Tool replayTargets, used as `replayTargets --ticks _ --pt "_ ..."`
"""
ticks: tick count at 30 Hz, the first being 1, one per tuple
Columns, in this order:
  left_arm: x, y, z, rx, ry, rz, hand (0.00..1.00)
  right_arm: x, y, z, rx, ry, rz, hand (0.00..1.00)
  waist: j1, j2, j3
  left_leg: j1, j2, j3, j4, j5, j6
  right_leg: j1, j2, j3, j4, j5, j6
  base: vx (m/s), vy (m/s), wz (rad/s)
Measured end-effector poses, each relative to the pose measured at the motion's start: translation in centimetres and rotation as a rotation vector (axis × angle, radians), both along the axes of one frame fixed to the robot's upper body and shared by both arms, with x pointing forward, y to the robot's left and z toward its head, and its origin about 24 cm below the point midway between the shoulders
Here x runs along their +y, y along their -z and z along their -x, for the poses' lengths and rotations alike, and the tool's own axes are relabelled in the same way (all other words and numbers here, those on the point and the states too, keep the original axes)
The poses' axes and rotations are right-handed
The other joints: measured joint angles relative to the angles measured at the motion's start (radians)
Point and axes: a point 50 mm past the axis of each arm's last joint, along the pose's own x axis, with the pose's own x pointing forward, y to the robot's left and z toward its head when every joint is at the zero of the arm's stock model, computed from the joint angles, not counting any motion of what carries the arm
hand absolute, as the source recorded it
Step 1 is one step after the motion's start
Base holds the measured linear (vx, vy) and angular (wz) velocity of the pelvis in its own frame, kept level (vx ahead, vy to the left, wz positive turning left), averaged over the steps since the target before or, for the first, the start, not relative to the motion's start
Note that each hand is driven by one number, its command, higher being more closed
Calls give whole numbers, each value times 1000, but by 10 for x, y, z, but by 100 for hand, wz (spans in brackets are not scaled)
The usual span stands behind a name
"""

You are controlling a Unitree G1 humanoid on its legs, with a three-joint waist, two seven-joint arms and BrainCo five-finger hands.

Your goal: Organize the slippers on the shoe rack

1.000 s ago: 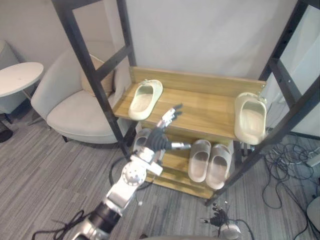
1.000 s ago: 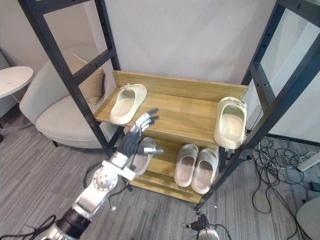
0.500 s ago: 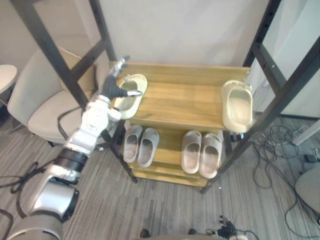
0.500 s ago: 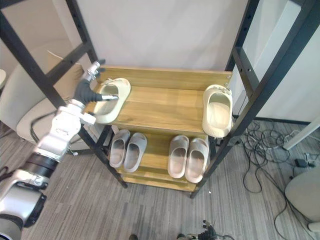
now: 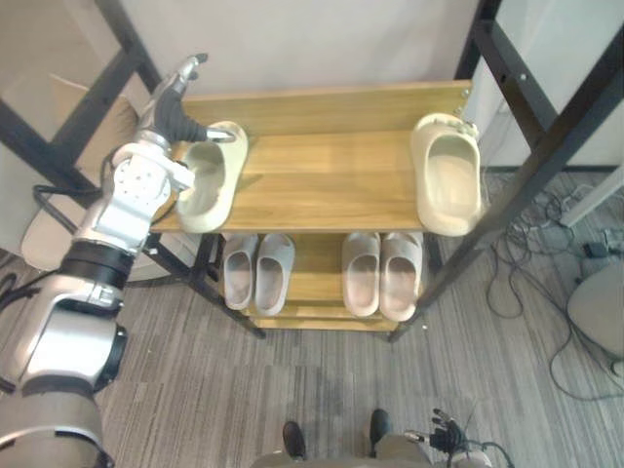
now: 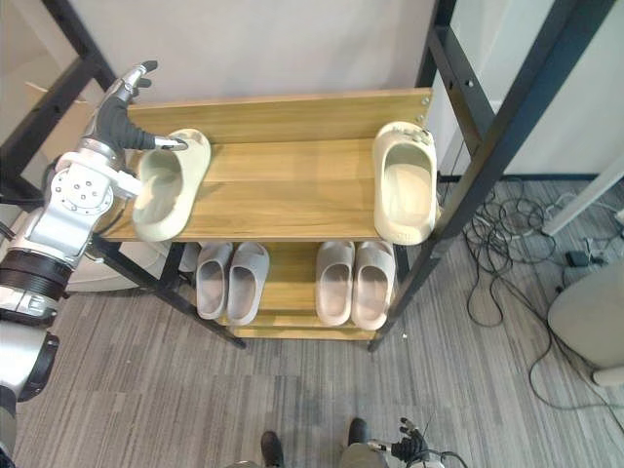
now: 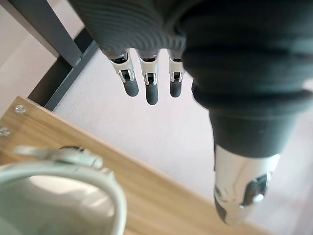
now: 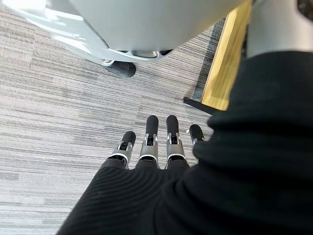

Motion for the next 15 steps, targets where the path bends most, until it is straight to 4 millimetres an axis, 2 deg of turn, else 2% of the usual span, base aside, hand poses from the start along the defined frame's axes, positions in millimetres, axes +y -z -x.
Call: replayTargets --ticks 10,15 --pt "-1 -1 -5 15 -55 -154 0 1 -5 -5 -46 -4 -7 0 -5 4 6 -27 7 4 15 0 0 -47 1 21 37 1 -3 -44 -12 -5" --pt "12 -1 -4 27 -111 -199 0 2 -4 -2 -45 8 -20 0 -6 5 6 -23 4 -6 14 0 0 -48 -3 16 51 0 -4 -52 1 3"
